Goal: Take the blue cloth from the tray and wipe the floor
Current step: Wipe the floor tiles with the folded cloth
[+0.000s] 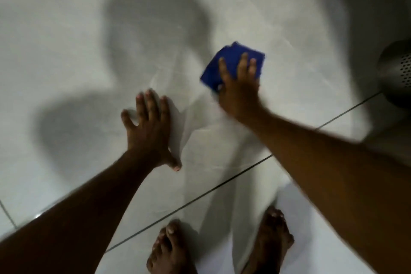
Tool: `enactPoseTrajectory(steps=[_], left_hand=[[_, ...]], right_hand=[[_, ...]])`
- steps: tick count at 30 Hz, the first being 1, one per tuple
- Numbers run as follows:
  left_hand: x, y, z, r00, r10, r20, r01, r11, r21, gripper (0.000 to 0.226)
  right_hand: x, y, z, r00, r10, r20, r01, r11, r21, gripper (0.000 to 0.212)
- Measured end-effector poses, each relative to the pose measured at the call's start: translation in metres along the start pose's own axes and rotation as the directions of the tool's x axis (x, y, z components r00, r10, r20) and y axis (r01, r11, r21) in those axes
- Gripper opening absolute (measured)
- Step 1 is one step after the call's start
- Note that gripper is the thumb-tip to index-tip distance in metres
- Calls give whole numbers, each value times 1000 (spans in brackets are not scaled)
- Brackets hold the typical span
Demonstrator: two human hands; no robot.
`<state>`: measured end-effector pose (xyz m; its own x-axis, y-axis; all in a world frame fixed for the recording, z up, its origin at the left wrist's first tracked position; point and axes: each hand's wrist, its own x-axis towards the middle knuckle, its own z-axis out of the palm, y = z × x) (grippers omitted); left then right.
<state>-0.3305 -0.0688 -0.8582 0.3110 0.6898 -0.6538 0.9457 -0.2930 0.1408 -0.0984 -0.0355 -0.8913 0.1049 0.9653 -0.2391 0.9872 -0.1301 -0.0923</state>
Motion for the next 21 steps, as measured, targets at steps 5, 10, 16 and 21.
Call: enactPoseTrajectory(steps=[5,10,16,21], left_hand=[[-7,-3,-5,1000,5,-1,-5,1000,-4,173],[-1,0,1,1000,-9,-6,9,1000,0,177],[-1,-4,5,999,-25,-21,26,1000,13,178],[-4,-7,5,1000,-30,-8,30,999,13,180]], right_hand=[[-154,35,12,704,-648,291,683,730,-23,81],[-31,49,-13,950,-308,53,310,950,-43,64],[-68,-33,18,879,-468,94,469,883,12,79],[-124,112,-11,567,-732,379,782,623,33,56]])
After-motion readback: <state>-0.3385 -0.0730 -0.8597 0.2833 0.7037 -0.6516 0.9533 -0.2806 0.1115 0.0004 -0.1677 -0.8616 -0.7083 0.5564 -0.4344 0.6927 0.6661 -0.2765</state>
